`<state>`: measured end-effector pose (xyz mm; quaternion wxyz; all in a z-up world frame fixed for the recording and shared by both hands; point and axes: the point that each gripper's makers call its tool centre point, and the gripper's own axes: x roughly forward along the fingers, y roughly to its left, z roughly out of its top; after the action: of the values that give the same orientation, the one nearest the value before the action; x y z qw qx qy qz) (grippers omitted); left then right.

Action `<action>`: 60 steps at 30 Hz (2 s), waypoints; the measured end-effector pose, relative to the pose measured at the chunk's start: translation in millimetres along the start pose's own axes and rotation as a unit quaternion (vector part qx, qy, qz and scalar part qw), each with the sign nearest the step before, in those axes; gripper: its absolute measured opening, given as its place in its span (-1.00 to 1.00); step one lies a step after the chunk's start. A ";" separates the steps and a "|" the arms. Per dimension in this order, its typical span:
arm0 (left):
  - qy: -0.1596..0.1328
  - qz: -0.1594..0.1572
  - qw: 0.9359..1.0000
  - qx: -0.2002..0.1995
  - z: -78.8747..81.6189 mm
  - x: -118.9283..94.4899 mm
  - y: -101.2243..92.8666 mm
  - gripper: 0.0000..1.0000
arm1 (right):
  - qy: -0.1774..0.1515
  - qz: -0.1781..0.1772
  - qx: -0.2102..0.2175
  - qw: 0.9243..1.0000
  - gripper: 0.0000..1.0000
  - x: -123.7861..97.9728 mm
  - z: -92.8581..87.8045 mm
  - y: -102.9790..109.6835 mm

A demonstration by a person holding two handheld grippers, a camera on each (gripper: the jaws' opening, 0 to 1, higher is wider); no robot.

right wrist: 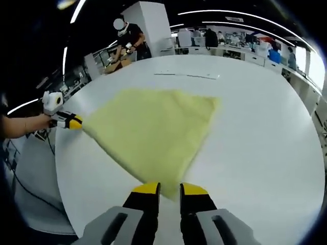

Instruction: Fold the garment on the visible template until the final outline fits inside the template.

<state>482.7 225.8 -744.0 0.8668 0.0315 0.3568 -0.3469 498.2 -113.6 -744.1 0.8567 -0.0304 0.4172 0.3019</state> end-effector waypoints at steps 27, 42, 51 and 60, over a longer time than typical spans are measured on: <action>0.024 -0.002 1.000 0.006 -8.9 -4.1 2.8 -1.00 | 0.024 0.007 -0.030 0.999 -1.00 -9.2 -16.8 1.5; 0.028 -0.023 0.999 0.027 -9.3 -1.7 -19.5 -1.00 | 0.036 -0.004 -0.026 0.999 -1.00 -27.5 -36.4 -1.1; 0.029 -0.029 0.998 0.037 -7.6 -4.3 -26.8 -1.00 | 0.042 -0.012 -0.034 0.998 -1.00 -32.9 -40.1 -2.6; 0.030 -0.024 0.998 0.039 -13.1 -9.5 -32.4 -1.00 | 0.050 -0.015 -0.036 0.998 -1.00 -38.1 -48.1 -1.1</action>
<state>449.9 210.7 -741.3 0.8450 0.0672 0.3695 -0.3807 447.3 -147.9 -747.6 0.8373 -0.0825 0.4482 0.3021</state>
